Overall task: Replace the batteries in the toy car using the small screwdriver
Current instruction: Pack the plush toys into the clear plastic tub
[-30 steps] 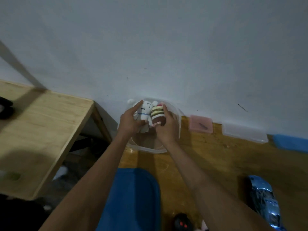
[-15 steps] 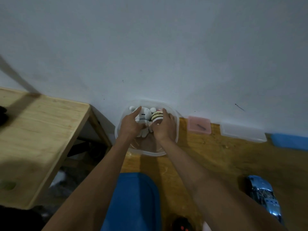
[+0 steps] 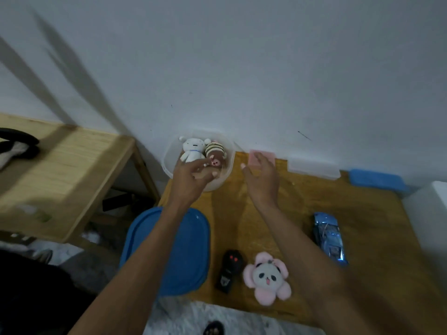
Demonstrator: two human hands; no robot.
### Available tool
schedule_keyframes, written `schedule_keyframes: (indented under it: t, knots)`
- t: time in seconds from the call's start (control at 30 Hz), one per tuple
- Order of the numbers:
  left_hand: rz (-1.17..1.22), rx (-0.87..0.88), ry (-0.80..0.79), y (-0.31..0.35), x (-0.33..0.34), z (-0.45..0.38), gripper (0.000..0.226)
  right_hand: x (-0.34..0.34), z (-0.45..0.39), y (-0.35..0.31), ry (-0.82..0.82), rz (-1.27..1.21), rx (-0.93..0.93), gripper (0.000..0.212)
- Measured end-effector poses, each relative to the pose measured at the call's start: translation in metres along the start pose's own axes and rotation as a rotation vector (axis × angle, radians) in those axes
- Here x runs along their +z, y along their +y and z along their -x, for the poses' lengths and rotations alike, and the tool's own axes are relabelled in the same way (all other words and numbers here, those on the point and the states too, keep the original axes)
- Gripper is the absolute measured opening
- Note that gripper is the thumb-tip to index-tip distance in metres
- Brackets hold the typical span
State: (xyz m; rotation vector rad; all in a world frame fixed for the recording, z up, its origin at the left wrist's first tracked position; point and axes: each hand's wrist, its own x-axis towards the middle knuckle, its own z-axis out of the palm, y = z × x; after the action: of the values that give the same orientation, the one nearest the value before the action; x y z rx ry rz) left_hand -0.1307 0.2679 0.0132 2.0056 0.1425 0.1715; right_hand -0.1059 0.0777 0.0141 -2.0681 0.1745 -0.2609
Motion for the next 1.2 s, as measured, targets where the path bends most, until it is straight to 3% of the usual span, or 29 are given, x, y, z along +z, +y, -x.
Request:
schedule_keyframes:
  t: [0.13, 0.23, 0.4, 0.53, 0.63, 0.77, 1.0, 1.2]
  knots:
    - [-0.033, -0.036, -0.059, 0.006, 0.026, 0.078, 0.042, -0.047, 0.058, 0.03, -0.089, 0.049, 0.086, 0.049]
    - [-0.111, -0.133, -0.091, 0.002, 0.049, 0.134, 0.046, -0.078, 0.102, 0.054, -0.246, 0.073, 0.199, 0.053]
    - [-0.288, -0.25, -0.185, -0.023, 0.083, 0.188, 0.069, -0.093, 0.155, 0.098, -0.433, 0.259, 0.308, 0.076]
    - [-0.413, -0.281, -0.245, -0.036, 0.1, 0.197, 0.078, -0.091, 0.171, 0.118, -0.434, 0.318, 0.303, 0.063]
    - [-0.452, -0.286, -0.215, -0.037, 0.105, 0.199, 0.074, -0.09, 0.174, 0.121, -0.429, 0.334, 0.305, 0.067]
    - [-0.277, -0.3, -0.149, -0.042, 0.101, 0.203, 0.07, -0.086, 0.174, 0.128, -0.397, 0.201, 0.42, 0.062]
    - [-0.029, -0.274, -0.042, -0.033, 0.089, 0.195, 0.06, -0.086, 0.168, 0.113, -0.296, -0.003, 0.369, 0.066]
    - [-0.001, -0.15, 0.102, -0.022, 0.062, 0.146, 0.068, -0.082, 0.129, 0.063, -0.235, -0.169, 0.263, 0.04]
